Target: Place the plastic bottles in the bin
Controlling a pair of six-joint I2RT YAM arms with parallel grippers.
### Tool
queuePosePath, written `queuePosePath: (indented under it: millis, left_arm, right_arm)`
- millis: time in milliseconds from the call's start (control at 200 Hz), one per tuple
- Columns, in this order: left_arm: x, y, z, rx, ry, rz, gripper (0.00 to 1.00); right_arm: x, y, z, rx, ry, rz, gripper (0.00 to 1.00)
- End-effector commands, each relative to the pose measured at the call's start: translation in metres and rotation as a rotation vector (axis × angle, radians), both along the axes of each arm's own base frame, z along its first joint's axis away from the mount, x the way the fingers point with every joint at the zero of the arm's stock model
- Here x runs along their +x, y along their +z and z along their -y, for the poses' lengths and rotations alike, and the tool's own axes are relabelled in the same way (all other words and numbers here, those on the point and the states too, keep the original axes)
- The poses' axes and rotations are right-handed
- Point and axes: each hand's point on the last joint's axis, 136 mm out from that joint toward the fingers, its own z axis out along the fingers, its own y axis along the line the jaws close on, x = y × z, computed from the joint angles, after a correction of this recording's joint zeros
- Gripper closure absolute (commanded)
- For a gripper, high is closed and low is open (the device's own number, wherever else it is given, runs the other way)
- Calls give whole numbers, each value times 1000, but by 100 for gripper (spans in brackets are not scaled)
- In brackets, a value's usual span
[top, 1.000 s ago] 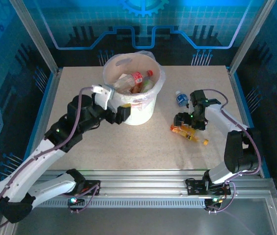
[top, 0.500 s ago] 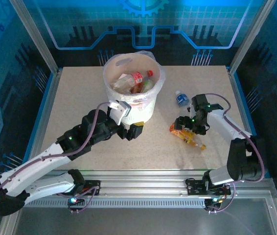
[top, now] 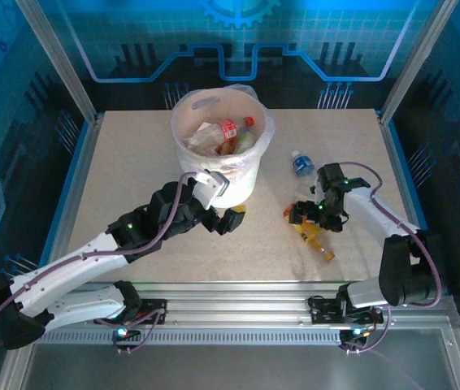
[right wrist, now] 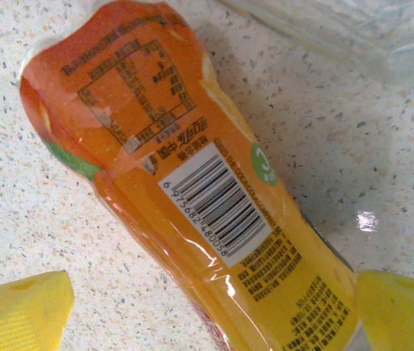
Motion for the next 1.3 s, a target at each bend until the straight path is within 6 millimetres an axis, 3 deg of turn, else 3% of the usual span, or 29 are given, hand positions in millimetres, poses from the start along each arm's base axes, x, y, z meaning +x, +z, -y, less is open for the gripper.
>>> queuePosePath:
  millis: [0,175,665,830,960,1121,1296]
  left_arm:
    - [3,8,-1,-3,16,37,1]
    - [3,9,-4,-15,32,37,1]
    - [7,9,-19,-34,114,41,1]
    - [9,12,-28,-51,159,54,1]
    - [11,14,-38,-70,208,71,1]
    - [14,21,-59,-112,302,104,1]
    - [13,25,-87,-167,420,134,1]
  right_arm:
    - [-8,-7,-3,-5,9,-35,0]
    - [-8,-15,-12,-12,38,-50,0]
    - [-7,-37,-42,-45,128,-99,16]
    - [-6,-43,-52,-54,151,-108,24]
    - [-4,-46,-58,-70,167,-110,37]
    - [-2,-41,-66,-84,180,-91,52]
    - [5,-10,-70,-88,175,-12,59]
